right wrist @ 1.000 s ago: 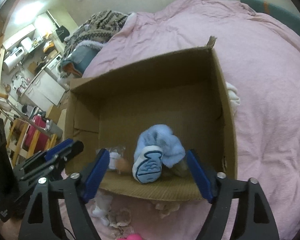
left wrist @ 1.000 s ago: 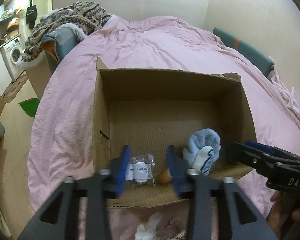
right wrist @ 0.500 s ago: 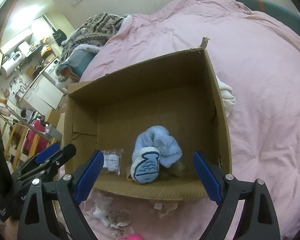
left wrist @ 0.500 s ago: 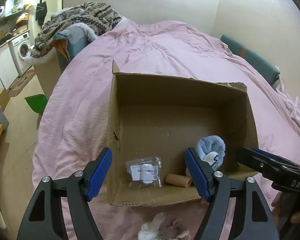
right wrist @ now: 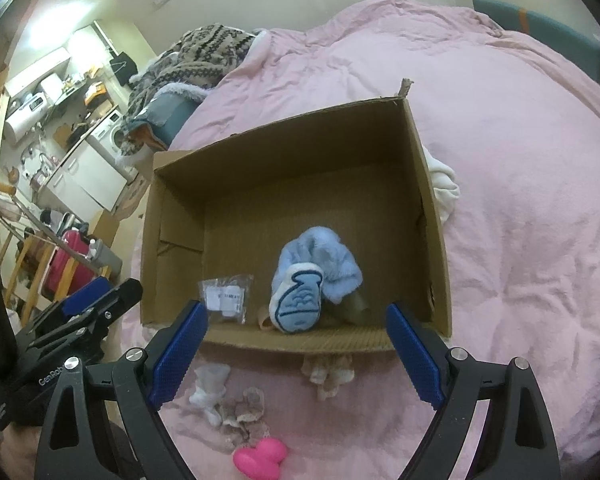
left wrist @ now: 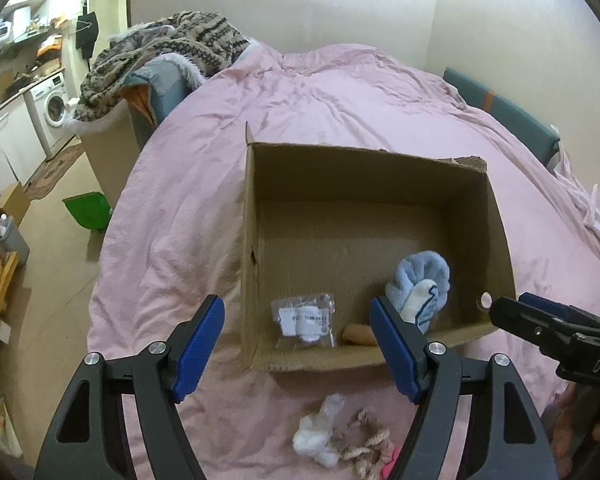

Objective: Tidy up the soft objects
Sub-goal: 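Move the right gripper to the pink rubber duck and grasp it, then grasp the white cloth with the left gripper while the right carries the duck toward the box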

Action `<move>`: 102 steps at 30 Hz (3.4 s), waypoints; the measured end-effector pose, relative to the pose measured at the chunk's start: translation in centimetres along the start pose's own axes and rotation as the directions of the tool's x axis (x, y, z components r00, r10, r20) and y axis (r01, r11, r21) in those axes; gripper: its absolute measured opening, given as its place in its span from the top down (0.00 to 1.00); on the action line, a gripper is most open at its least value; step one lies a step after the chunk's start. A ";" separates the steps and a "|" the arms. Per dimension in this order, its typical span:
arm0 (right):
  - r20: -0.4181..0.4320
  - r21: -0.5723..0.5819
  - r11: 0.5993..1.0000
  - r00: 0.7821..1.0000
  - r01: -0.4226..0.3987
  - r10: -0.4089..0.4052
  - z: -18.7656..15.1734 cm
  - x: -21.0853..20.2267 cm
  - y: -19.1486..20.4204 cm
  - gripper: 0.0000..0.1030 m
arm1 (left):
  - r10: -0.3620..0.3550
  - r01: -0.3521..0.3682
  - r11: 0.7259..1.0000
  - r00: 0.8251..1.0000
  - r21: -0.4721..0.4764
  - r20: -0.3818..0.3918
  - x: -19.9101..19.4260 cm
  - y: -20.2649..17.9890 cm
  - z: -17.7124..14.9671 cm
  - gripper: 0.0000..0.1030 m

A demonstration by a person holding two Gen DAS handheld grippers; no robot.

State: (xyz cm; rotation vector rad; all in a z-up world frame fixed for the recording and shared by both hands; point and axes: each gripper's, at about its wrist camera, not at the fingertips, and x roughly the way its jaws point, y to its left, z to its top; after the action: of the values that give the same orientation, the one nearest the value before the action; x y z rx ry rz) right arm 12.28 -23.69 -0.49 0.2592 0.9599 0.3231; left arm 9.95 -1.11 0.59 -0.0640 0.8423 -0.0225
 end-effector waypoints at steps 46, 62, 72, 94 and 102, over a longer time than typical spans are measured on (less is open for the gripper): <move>-0.445 0.187 0.974 0.873 -0.129 0.201 -9.8 6.4 1.4 0.11 | 0.010 -0.066 0.973 0.969 -0.220 -0.248 -0.2 4.6 -6.1 0.29; -0.473 0.093 0.992 0.873 -0.086 0.120 -10.6 7.1 2.5 0.56 | -0.012 -0.070 0.963 0.954 -0.259 -0.299 1.1 5.3 -6.6 0.30; -0.269 0.220 0.969 0.948 -0.111 0.170 -7.5 3.6 -0.3 0.56 | -0.104 0.020 0.980 0.899 -0.196 -0.426 5.3 2.7 -7.7 0.43; -0.256 0.192 0.977 0.957 -0.089 0.137 -7.4 3.0 -0.4 0.56 | -0.021 -0.011 0.996 0.926 -0.085 -0.376 5.7 0.3 -7.6 0.78; -0.249 0.175 0.981 0.960 -0.086 0.129 -7.4 2.8 -0.3 0.56 | 0.062 -0.098 0.990 0.947 -0.100 -0.316 3.2 2.1 -7.2 0.78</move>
State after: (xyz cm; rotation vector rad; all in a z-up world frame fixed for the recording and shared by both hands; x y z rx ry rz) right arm 7.61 -22.41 -6.79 0.4269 1.2364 0.3860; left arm 6.66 0.50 -6.69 -0.1361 1.1629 0.0952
